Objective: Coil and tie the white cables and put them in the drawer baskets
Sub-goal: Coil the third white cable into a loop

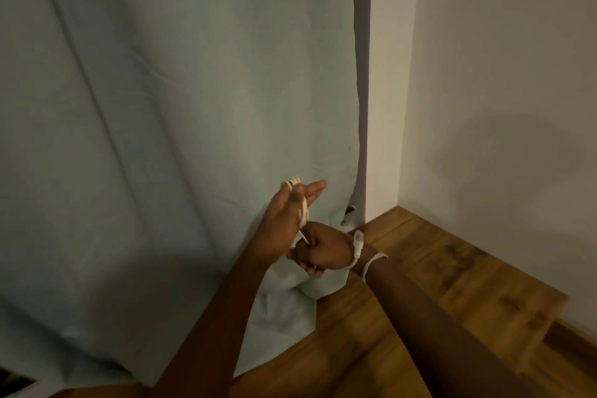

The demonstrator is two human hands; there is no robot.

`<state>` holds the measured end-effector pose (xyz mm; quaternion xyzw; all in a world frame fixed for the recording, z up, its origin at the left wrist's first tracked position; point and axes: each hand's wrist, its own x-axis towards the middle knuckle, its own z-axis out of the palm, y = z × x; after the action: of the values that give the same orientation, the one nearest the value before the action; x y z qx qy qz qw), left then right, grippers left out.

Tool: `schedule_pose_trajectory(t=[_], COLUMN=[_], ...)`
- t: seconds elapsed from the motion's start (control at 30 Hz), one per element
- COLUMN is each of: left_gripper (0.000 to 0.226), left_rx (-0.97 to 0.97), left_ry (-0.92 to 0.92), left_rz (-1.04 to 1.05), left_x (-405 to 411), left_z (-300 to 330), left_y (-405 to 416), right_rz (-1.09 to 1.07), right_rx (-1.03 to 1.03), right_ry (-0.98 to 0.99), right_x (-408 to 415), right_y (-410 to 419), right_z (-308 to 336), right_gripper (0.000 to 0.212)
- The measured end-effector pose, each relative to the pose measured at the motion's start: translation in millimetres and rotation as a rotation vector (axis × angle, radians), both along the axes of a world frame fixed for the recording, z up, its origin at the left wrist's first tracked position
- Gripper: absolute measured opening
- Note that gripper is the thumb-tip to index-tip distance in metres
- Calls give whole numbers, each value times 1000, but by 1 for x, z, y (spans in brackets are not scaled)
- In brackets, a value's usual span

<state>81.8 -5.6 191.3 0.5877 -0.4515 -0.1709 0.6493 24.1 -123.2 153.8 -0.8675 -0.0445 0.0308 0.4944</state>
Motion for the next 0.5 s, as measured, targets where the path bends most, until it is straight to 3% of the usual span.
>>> schedule_pose_trajectory(t=[0.07, 0.2, 0.27, 0.37, 0.5], left_gripper=[43, 31, 18, 27, 21], left_rx=[196, 405, 501, 535, 575], left_ry=[-317, -624, -839, -1100, -1052], left_rz=[121, 181, 207, 273, 269], left_x=[-2, -8, -12, -14, -4], left_z=[-8, -9, -6, -9, -20], left_y=[-3, -1, -1, -4, -2], right_rz=[99, 178, 206, 216, 162], right_rx=[16, 175, 231, 278, 517], right_ry=[270, 530, 527, 519, 366], right_x=[0, -9, -15, -21, -29], right_y=[-8, -36, -49, -61, -86], right_z=[13, 29, 29, 23, 14], right_gripper=[12, 15, 16, 16, 45])
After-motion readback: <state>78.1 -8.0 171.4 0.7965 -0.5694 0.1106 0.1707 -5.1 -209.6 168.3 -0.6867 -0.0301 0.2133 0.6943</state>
